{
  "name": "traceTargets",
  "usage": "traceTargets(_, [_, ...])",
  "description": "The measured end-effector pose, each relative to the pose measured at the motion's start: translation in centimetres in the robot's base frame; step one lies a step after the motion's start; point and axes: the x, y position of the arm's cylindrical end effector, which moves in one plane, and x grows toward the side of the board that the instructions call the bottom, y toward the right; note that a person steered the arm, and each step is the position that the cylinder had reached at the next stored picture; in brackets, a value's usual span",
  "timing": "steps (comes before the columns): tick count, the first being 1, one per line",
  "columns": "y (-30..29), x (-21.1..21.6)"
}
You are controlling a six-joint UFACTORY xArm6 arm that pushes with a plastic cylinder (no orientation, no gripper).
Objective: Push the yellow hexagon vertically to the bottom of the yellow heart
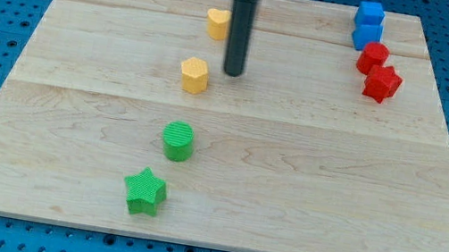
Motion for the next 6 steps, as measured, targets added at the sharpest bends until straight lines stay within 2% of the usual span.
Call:
traceTargets(1, [-1.9,-2.7])
traceTargets(2, [-6.0,-1.8])
traceTargets(3, [-12.7,-0.7])
traceTargets(4, [-8.9,3.2])
traceTargets(6, [-2.5,4.2])
